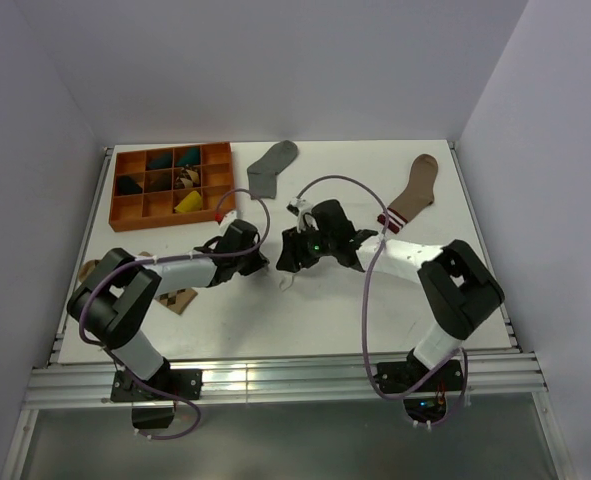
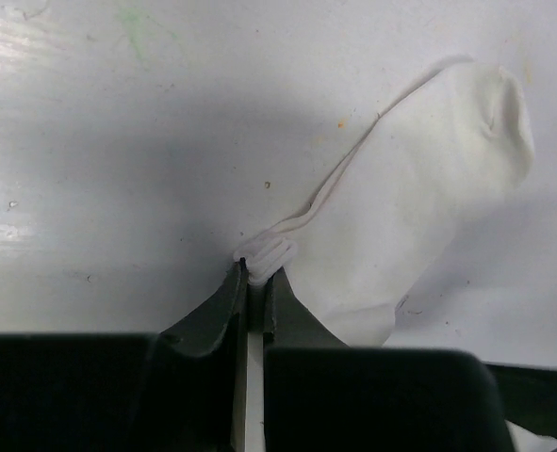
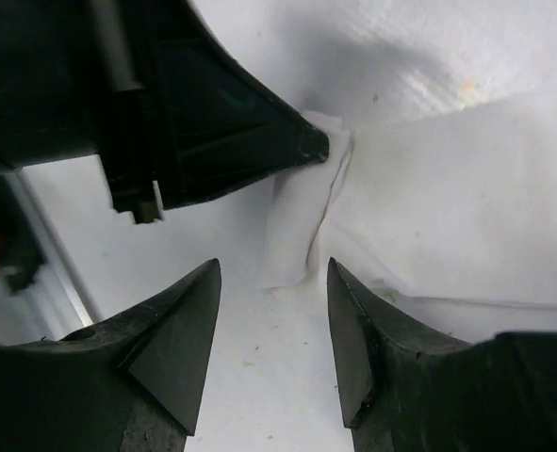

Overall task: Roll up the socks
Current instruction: Roll the sock at the center of the board.

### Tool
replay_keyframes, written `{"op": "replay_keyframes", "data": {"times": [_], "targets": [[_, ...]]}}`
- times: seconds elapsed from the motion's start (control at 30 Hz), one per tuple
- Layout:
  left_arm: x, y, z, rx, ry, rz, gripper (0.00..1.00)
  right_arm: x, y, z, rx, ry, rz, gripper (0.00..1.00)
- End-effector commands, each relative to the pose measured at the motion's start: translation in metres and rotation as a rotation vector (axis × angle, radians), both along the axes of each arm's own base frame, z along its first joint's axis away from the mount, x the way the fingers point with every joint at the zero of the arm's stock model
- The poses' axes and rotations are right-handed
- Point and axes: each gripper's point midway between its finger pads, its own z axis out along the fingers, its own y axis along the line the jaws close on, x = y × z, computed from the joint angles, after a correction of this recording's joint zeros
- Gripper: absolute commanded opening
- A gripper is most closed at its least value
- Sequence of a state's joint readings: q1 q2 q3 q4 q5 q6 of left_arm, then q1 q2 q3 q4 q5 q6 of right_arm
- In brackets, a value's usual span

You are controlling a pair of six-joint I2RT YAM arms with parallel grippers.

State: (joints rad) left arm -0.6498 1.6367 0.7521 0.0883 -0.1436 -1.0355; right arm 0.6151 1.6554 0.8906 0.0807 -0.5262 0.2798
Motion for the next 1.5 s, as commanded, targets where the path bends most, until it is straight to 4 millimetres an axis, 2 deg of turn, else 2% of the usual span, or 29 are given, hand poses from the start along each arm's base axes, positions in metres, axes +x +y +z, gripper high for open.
{"op": "replay_keyframes", "data": {"times": [0.0,0.17,0.27,0.3,0.37,0.5,0.87,1.03,1.13,1.27,1.33,1.37,1.43,1.47], "targets": [[-0.009,0.006,-0.011,0.117,0.047,-0.099,0.00,0.013,-0.009,0.011,-0.173,-0.265,0.001,0.57],[-0.008,0.000,-0.008,0.143,0.056,-0.170,0.00,-0.003,0.004,0.009,-0.277,-0.449,0.060,0.58],[-0.009,-0.002,-0.010,0.158,0.075,-0.199,0.00,-0.006,0.005,0.007,-0.327,-0.552,0.060,0.58],[-0.011,-0.001,-0.013,0.168,0.090,-0.203,0.00,-0.013,0.011,0.007,-0.329,-0.587,0.086,0.58],[-0.011,-0.003,-0.013,0.173,0.093,-0.217,0.00,-0.014,0.010,0.004,-0.368,-0.622,0.079,0.58],[-0.010,-0.003,-0.013,0.173,0.096,-0.225,0.00,-0.025,0.021,0.001,-0.404,-0.693,0.110,0.58],[-0.015,-0.006,-0.017,0.151,0.126,-0.221,0.00,-0.037,0.043,-0.015,-0.419,-0.701,0.160,0.57],[-0.018,-0.003,-0.022,0.131,0.143,-0.209,0.00,-0.040,0.043,-0.028,-0.420,-0.671,0.157,0.56],[-0.017,-0.001,-0.024,0.126,0.148,-0.202,0.00,-0.040,0.040,-0.028,-0.402,-0.663,0.125,0.56],[-0.018,-0.001,-0.023,0.119,0.147,-0.201,0.00,-0.036,0.033,-0.017,-0.364,-0.667,0.042,0.56],[-0.019,0.000,-0.023,0.120,0.148,-0.201,0.00,-0.032,0.024,-0.003,-0.311,-0.662,-0.020,0.56],[-0.019,0.000,-0.024,0.120,0.148,-0.201,0.00,-0.028,0.022,0.016,-0.263,-0.680,-0.067,0.56],[-0.018,0.001,-0.024,0.118,0.146,-0.198,0.00,-0.028,0.011,0.022,-0.254,-0.688,-0.098,0.56],[-0.019,0.001,-0.025,0.120,0.150,-0.199,0.00,-0.029,0.010,0.032,-0.237,-0.700,-0.105,0.56]]}}
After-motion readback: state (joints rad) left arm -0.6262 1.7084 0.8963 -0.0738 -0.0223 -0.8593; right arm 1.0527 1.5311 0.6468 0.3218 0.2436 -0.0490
